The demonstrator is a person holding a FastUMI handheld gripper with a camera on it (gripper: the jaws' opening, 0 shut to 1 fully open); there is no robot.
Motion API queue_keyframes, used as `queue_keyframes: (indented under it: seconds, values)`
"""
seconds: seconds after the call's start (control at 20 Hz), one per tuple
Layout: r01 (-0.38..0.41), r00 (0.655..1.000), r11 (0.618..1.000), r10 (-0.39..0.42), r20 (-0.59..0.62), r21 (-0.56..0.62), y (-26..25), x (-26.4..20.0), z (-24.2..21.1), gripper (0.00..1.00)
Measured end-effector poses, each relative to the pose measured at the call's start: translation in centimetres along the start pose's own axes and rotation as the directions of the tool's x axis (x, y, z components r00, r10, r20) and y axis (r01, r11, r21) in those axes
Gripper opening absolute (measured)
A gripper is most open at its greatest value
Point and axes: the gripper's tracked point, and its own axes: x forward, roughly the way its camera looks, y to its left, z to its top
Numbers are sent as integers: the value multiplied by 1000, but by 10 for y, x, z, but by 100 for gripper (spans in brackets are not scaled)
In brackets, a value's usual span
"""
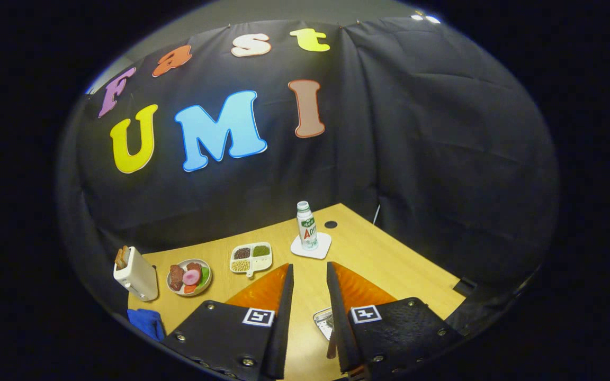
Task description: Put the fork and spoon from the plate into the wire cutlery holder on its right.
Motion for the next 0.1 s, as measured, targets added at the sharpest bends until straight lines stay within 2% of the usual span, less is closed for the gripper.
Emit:
queue_keyframes:
  seconds: [0.1]
  values:
    - [30,998,999,-29,60,-14,-5,-7,15,38]
